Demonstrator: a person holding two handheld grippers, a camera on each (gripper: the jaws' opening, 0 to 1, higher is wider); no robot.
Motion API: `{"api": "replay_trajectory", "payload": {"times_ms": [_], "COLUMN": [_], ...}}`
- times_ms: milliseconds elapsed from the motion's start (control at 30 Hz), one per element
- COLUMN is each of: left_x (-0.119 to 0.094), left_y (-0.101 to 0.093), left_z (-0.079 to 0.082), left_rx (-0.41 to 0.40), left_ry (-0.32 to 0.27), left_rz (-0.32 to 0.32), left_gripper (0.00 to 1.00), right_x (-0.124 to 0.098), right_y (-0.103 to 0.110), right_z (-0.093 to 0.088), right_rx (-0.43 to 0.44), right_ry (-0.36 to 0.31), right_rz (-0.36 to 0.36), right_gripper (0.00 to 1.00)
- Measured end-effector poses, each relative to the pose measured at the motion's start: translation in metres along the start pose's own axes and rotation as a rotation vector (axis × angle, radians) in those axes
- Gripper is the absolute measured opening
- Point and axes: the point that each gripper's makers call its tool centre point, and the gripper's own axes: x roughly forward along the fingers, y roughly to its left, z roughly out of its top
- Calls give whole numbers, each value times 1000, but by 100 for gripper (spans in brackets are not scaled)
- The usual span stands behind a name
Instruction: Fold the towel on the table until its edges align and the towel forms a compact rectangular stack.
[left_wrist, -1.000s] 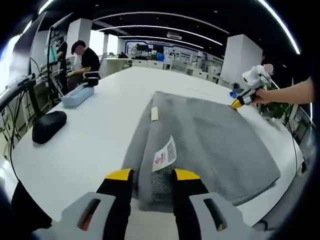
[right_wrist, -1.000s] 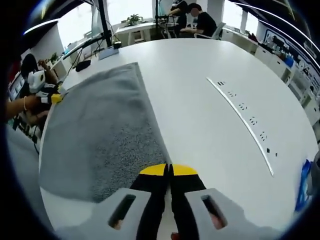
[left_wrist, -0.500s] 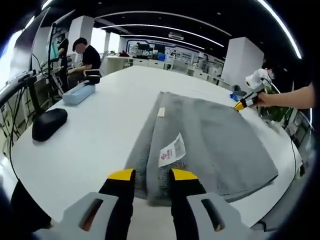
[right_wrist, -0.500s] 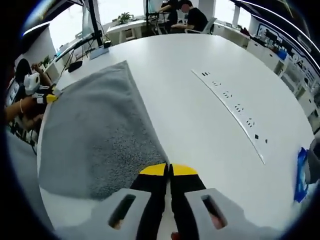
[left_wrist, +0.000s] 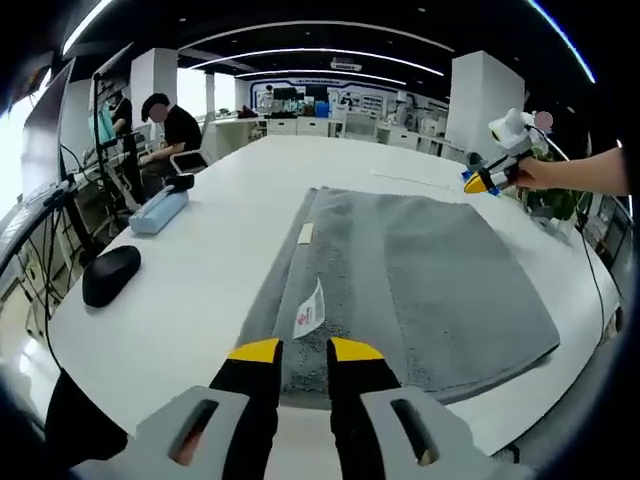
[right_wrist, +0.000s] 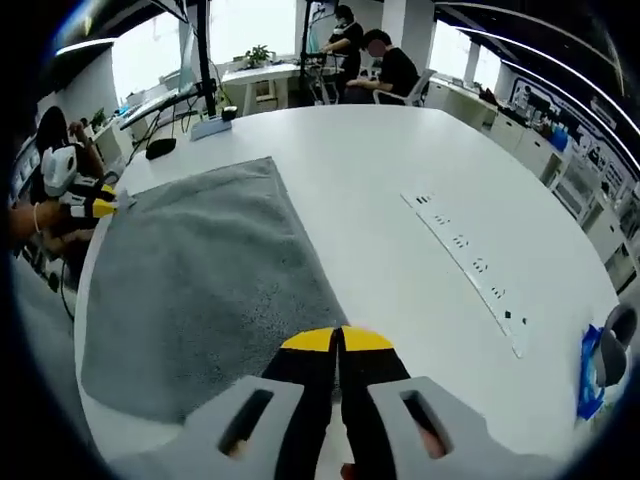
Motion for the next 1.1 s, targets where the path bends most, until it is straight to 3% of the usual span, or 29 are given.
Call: {"api": "replay_trajectory", "payload": {"times_ms": [67, 100, 133, 167, 300, 333, 467, 700, 833, 1100], "left_x": [2, 4, 5, 7, 9, 10, 13, 15, 19, 31], "left_y": [-7, -6, -5, -4, -5, -7, -7, -10, -14, -32], "left_z": [-9, -18, -21, -21, -23, -23, -21, -19, -17, -8], "left_rx": [-19, -20, 2, 50, 100, 120, 112, 161, 174, 237], "left_ry": [49, 100, 116, 111, 122, 118, 100, 187, 192, 238], "left_rz": [-29, -15, -10, -2, 6, 3, -13, -26, -19, -74], "left_gripper": [11, 10, 10, 10, 9, 8, 6, 4, 3, 3], "right_x": [7, 10, 11, 13, 18, 17, 16, 13, 8, -11], "right_y": [1, 0, -1, -1, -4, -3, -3, -1, -3, -20], "right_z": [-12, -18, -19, -24, -39, -34, -36, -39, -46, -72], "right_rx": [2, 1, 2, 7, 16, 22, 55, 40, 18, 100], "right_ry": [31, 47, 51, 64, 111, 66, 111, 132, 161, 201], "right_rz": [1, -3, -3, -5, -20, -13, -2, -17, -38, -76], "right_gripper": [0, 0, 0, 0, 0, 0, 0, 0, 0, 0]}}
